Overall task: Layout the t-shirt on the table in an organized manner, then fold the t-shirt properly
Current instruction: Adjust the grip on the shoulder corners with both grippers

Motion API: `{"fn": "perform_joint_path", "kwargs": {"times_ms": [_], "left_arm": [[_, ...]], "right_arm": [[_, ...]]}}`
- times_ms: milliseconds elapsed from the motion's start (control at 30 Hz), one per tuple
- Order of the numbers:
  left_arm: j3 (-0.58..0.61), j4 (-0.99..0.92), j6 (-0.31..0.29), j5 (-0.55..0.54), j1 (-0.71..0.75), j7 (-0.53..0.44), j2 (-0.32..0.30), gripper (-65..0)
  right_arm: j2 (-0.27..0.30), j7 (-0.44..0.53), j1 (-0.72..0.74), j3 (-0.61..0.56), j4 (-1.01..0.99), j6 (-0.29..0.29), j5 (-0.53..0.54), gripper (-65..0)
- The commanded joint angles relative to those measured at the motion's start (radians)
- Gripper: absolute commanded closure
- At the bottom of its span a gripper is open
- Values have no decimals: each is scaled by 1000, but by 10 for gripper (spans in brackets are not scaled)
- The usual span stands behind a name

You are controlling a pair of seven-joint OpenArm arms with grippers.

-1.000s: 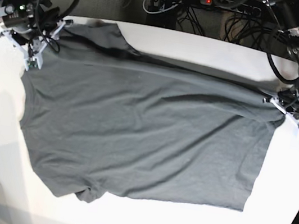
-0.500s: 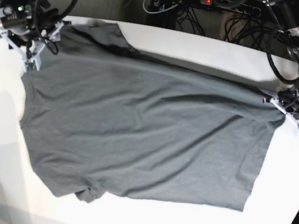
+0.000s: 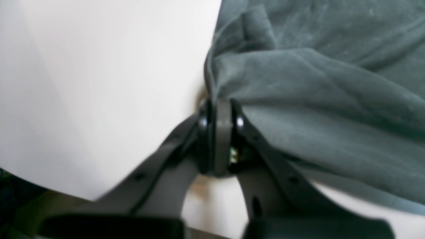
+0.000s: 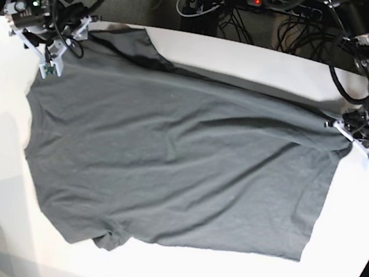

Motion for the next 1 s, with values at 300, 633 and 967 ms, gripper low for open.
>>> {"fn": "perform_joint_path", "kwargs": {"times_ms": [300, 633, 967], "left_arm": [[-2, 21, -3, 0, -17, -18, -10, -2], [-2, 21, -3, 0, -17, -18, -9, -2], [-2, 21, -3, -2, -17, -18, -9, -2]], "right_arm": [[8, 8, 3, 2, 9, -4, 4, -365], [-1, 5, -9, 2, 2, -4, 4, -365], [-9, 9, -14, 2, -52, -4, 4, -365]]}}
